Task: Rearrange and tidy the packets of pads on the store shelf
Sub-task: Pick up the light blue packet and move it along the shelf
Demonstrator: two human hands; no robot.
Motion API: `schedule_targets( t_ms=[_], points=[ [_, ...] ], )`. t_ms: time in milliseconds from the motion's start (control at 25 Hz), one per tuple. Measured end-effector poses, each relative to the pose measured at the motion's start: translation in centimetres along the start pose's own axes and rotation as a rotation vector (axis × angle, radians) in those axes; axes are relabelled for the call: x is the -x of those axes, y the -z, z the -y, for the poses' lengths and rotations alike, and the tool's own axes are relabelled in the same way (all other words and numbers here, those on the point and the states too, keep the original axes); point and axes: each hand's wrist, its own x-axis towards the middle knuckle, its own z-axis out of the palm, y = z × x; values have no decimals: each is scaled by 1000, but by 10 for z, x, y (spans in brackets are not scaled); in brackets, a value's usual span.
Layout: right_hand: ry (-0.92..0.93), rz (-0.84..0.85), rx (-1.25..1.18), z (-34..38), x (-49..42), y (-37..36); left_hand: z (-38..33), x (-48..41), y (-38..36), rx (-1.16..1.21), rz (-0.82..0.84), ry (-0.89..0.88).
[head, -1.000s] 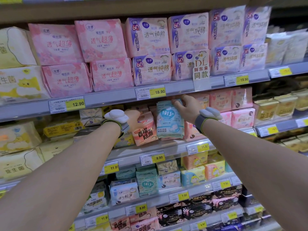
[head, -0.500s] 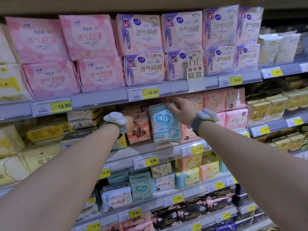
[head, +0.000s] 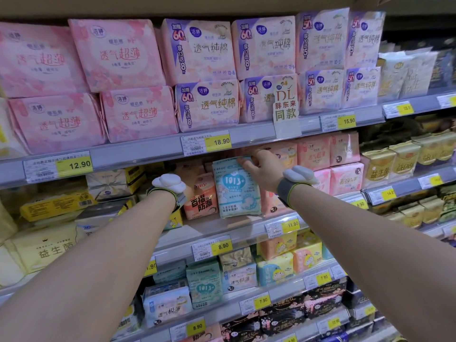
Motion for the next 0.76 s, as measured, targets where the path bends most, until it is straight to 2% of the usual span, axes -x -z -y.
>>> schedule_targets(
  t_ms=[200,360,760],
  points=[
    [10,-10,-11,1,-1,-10,10,-1,-7,-16,-66,-67],
    [27,-15,9,8,0,-23,15,10,-7,-49,-52,-13],
    [54,92,-46,43,8,-61,70,64,10,0,-111,-7]
  ],
)
